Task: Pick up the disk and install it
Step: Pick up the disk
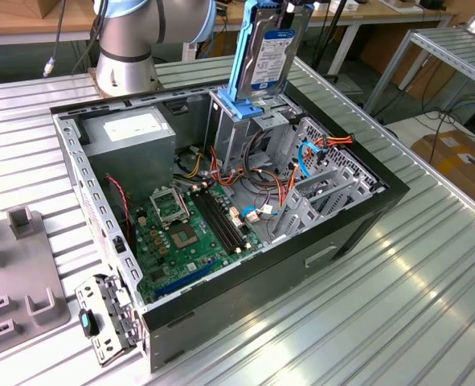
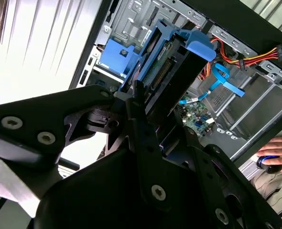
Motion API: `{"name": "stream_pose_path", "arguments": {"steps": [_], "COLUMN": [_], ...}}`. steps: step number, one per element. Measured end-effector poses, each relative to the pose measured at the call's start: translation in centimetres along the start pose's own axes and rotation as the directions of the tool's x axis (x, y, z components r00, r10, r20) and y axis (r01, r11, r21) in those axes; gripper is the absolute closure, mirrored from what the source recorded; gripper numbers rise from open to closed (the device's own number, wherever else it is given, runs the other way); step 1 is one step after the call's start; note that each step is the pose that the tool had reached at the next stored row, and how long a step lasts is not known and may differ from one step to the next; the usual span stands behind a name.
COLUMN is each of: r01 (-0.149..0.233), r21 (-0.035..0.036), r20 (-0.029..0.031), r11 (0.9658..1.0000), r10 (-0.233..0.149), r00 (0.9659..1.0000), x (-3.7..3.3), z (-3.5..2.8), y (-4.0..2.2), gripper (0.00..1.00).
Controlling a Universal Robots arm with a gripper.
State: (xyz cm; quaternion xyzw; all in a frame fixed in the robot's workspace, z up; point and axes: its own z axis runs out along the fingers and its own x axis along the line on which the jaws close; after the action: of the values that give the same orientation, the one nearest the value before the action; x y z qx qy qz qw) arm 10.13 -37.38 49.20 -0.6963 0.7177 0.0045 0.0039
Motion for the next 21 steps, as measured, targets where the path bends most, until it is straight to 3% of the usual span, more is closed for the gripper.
{"name": "stream_pose_path", "arguments": {"steps": [17,21], "r01": [0.000,0.000], "r21": [0.0000,0.0000], "r20": [0.0000,0.0001], "r11": [1.0000,1.0000], "r10": [0.000,0.000], "r00": [1.0000,1.0000], "x": [0.79,1.30], "z": [-0.01,-0.01], "y": [-0.02,-0.04], "gripper": [0.65,0.65]}}
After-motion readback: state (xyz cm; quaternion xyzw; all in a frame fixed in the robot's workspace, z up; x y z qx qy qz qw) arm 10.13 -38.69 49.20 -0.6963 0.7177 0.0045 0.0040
